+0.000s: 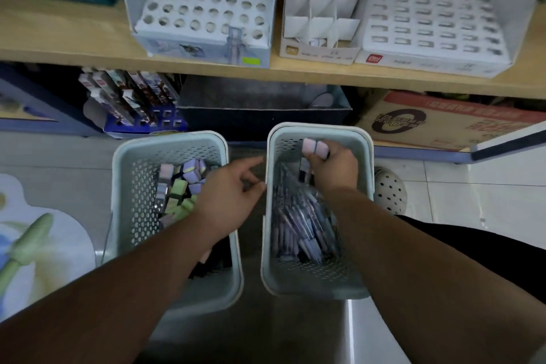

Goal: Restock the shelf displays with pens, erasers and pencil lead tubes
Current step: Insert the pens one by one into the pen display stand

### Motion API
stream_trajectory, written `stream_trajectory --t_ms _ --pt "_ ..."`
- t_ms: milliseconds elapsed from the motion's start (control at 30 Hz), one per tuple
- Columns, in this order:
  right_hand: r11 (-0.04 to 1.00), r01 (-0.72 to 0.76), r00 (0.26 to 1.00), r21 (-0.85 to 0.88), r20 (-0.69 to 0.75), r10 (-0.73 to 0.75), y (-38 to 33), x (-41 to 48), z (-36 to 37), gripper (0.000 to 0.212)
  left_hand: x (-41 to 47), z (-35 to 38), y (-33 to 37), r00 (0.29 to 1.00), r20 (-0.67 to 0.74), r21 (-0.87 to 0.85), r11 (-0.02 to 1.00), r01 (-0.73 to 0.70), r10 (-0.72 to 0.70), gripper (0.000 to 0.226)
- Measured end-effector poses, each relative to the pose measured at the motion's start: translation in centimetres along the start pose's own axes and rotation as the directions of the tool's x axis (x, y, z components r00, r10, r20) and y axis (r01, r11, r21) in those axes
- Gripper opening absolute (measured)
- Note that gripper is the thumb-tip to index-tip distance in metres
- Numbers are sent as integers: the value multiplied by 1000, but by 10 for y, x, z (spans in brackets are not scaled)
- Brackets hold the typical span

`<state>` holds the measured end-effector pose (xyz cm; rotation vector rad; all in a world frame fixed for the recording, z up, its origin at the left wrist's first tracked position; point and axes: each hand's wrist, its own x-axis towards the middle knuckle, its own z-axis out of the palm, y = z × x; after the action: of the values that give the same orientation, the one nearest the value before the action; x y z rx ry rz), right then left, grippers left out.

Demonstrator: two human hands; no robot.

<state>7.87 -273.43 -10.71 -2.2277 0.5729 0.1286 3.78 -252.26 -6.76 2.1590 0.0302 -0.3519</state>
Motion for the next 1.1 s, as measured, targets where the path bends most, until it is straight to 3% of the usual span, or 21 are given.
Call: stream_trajectory --t_ms 100,367,433,567,767,900,967,1100 --pt "1000 11 999 20 -30 -10 -13 -10 -18 28 -11 -24 -11 994 -99 -11 999 40 -41 40" --pt "988 78 997 137 15 -81 -85 -66 -25 17 -59 -104 -74 902 -415 304 916 263 -122 44" --pt "984 110 990 140 75 -121 -104 -85 -7 14 -75 -119 -90 884 -407 317 873 371 -228 49" --pt "988 125 952 86 270 -144 -116 -122 48 14 -91 -127 -118 870 -203 211 848 486 -448 57" --pt "998 55 890 -24 454 -38 -103 -142 126 25 -91 -121 -131 907 -185 165 897 409 -379 11" --pt "987 36 872 -159 487 46 -92 -133 161 29 -83 -120 -140 914 -225 171 910 377 -336 13" --pt "979 -6 855 -203 507 110 -93 -128 171 37 -77 -118 -143 915 -245 146 921 362 -321 27" --pt "976 28 837 -215 540 95 -98 -118 180 37 -61 -117 -141 918 -266 133 932 337 -294 32"
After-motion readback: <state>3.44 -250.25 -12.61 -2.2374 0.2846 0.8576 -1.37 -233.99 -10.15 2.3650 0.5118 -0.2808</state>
